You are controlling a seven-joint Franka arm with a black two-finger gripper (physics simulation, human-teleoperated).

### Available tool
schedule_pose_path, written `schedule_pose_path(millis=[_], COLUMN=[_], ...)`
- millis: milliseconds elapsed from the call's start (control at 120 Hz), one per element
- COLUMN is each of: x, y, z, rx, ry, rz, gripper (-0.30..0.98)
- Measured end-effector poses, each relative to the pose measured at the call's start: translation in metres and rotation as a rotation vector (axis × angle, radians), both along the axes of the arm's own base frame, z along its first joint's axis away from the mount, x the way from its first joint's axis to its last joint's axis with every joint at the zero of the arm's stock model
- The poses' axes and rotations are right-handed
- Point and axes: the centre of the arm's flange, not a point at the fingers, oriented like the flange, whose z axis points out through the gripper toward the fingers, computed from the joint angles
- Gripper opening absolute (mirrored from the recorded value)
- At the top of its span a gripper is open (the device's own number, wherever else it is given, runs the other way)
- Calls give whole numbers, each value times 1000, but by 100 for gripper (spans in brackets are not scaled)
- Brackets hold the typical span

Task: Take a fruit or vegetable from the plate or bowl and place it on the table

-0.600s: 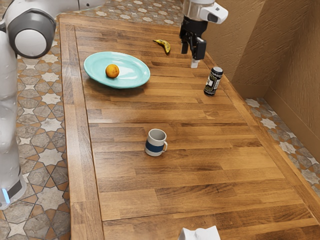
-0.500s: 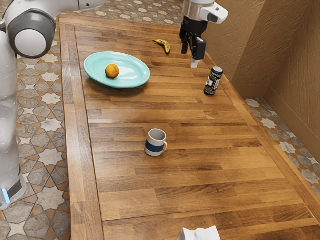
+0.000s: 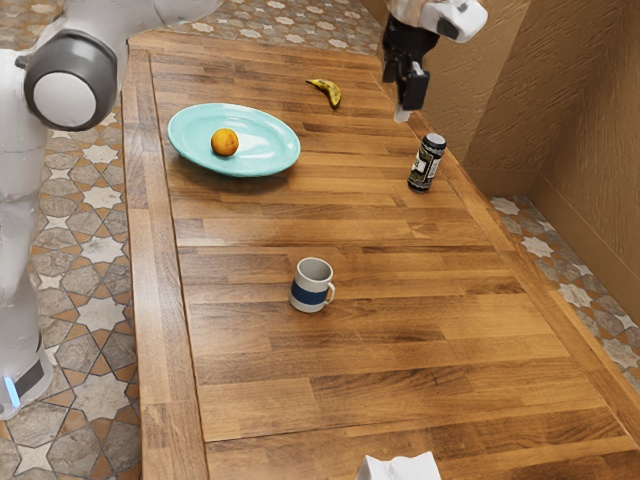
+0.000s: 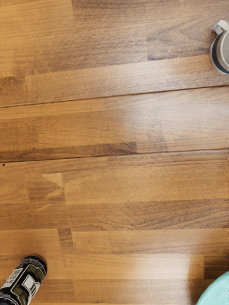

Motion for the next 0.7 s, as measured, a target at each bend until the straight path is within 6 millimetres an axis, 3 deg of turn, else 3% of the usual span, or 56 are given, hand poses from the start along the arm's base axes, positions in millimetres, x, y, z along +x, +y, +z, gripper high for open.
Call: schedule_pose_path(millis=[58, 150, 375, 483, 700], x=[22, 38, 33, 34, -27], y=[34, 85, 187, 210, 214], z=[-26, -52, -77, -99, -162], rx=[-68, -156, -214, -231, -257], ry=[35, 60, 74, 98, 142], rz=[51, 145, 384, 447, 548], gripper=[68, 69, 69, 69, 69])
